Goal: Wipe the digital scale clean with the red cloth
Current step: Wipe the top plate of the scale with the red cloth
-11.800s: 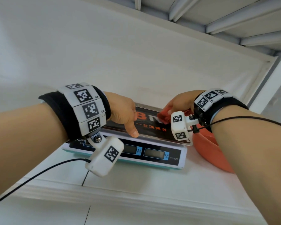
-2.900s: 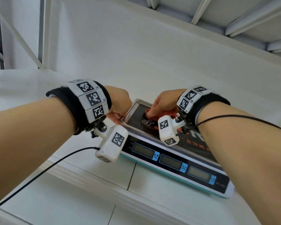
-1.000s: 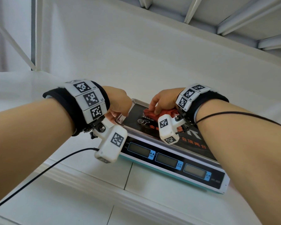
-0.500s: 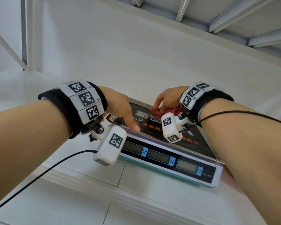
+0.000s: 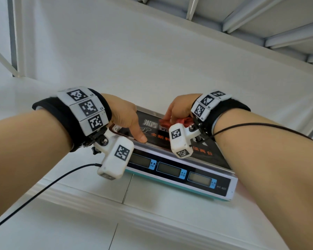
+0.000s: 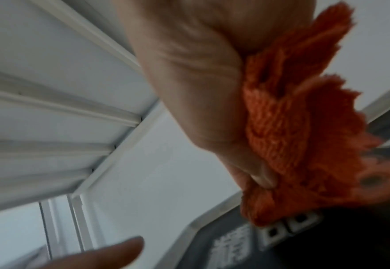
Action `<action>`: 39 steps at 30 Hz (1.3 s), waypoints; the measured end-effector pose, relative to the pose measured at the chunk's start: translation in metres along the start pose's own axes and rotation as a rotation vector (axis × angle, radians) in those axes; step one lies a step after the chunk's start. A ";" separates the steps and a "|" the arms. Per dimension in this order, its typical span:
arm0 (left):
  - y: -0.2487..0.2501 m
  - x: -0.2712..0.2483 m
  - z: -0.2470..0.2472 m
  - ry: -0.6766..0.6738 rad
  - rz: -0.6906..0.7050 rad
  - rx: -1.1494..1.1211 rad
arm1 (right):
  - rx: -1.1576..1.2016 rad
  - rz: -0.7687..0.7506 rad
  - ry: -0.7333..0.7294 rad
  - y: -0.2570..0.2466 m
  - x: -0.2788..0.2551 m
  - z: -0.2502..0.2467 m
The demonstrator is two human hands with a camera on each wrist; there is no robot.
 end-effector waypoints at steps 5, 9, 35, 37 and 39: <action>-0.004 0.002 0.001 0.009 -0.002 -0.014 | -0.095 -0.011 -0.191 -0.017 -0.008 0.018; -0.005 -0.002 0.001 0.003 -0.022 -0.020 | 0.026 -0.046 -0.144 -0.032 -0.005 0.014; 0.023 -0.028 0.006 0.010 -0.009 0.065 | 0.118 0.001 -0.114 0.005 -0.016 0.017; 0.030 -0.027 0.009 0.048 0.004 0.107 | 0.129 0.000 -0.091 0.009 -0.020 0.012; 0.039 -0.027 0.013 0.060 0.041 0.155 | 0.127 0.029 -0.041 0.020 -0.023 0.004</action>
Point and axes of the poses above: each hand's wrist, its own x-axis towards the middle knuckle, its own z-axis out of the palm, y = z × x, the point moved 7 cm from there along x, towards the middle knuckle, and after that the axes turned 4 degrees about y, right-handed, at the moved point
